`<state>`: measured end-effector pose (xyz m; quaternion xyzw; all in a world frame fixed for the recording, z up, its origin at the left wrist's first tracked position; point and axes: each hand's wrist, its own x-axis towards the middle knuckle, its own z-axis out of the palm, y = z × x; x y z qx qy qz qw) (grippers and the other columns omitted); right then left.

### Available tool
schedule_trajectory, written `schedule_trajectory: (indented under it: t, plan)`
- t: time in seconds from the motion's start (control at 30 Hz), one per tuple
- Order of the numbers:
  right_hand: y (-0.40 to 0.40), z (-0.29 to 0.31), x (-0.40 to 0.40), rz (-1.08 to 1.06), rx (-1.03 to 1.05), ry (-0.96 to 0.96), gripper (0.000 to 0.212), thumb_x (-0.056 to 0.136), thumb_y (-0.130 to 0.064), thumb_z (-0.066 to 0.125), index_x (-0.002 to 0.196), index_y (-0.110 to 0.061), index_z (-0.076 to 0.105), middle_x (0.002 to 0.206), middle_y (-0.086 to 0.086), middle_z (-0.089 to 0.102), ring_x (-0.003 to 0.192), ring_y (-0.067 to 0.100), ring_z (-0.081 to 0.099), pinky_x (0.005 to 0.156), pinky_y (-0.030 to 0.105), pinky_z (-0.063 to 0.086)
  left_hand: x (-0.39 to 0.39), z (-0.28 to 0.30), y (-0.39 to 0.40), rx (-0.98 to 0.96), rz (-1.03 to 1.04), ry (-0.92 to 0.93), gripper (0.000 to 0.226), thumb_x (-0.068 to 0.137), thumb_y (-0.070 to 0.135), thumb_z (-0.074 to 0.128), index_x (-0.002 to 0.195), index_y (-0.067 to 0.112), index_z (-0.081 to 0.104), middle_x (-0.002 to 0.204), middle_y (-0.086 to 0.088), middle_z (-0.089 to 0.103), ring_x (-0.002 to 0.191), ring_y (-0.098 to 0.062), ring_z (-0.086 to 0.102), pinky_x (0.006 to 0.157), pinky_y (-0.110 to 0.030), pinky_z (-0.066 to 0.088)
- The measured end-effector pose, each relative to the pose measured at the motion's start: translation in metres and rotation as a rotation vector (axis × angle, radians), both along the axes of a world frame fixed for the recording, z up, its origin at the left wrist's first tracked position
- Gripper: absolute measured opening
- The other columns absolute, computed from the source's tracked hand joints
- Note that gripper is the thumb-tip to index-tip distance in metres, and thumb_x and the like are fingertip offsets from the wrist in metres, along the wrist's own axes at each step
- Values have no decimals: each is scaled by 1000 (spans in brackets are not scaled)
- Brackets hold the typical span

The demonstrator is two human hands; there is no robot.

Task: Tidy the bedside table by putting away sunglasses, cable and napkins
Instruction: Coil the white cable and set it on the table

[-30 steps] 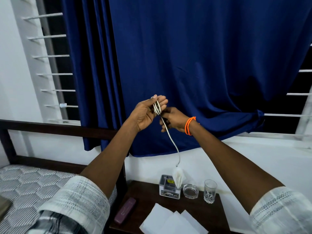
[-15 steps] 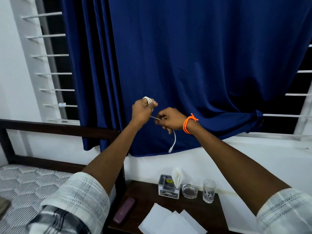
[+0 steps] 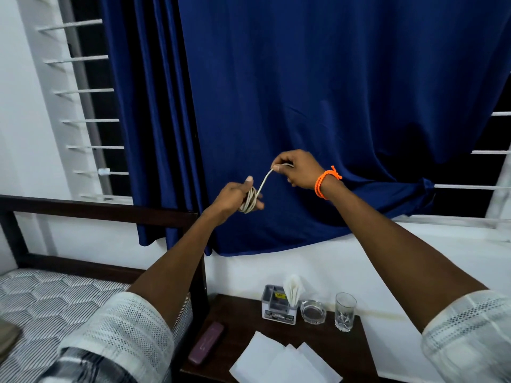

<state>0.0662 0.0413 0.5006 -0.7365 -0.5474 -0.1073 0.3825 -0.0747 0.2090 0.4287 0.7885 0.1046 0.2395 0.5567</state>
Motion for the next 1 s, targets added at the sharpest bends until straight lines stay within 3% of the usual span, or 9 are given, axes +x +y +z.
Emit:
schedule_trajectory:
  t: [0.13,0.27,0.5,0.57,0.77,0.87,1.0]
  plan:
    - [1,-13,7,-30,67,105,14,98,-27,60,94,-19,69,69,-6,65,55,3,62,52,25,57,0,8,-16,-62,-138,28,55,108,48,43,101,3,73,83,-17,79,93,-30,78,69,-26,60]
    - [2,-26,6,9,69,199,15,100,-25,56,99,-14,66,83,-1,68,63,7,67,54,27,57,2,8,-29,-149,-219,33,47,107,44,49,100,2,70,70,-12,72,86,-27,78,76,-32,62]
    - [5,-48,-15,297,58,785,19,105,-24,50,104,-9,62,92,13,69,76,20,70,67,36,59,1,13,-34,-523,-350,-180,42,104,41,52,75,14,66,51,1,48,58,-15,59,65,-28,57]
    - [9,-52,-22,359,101,930,23,104,-23,51,116,-6,61,93,13,69,78,21,68,70,37,58,1,14,-36,-615,-339,-253,44,104,39,51,70,15,62,46,3,44,53,-13,55,60,-26,53]
    - [24,-59,-43,373,247,1154,27,101,-18,56,124,-6,62,95,11,65,76,17,60,65,31,50,0,13,-39,-889,-178,-458,43,102,33,56,62,17,52,38,6,36,39,-6,45,46,-21,44]
    - [30,-61,-50,350,233,1179,38,101,-20,56,133,1,58,103,11,64,84,17,59,68,31,47,-1,9,-37,-952,-101,-510,40,101,29,56,64,16,50,40,7,37,39,-6,45,45,-20,43]
    - [32,-62,-53,379,177,1135,41,101,-25,56,131,3,60,97,6,66,82,12,61,67,28,45,-1,5,-31,-979,-16,-531,37,101,26,58,66,15,52,43,5,39,42,-7,45,48,-21,45]
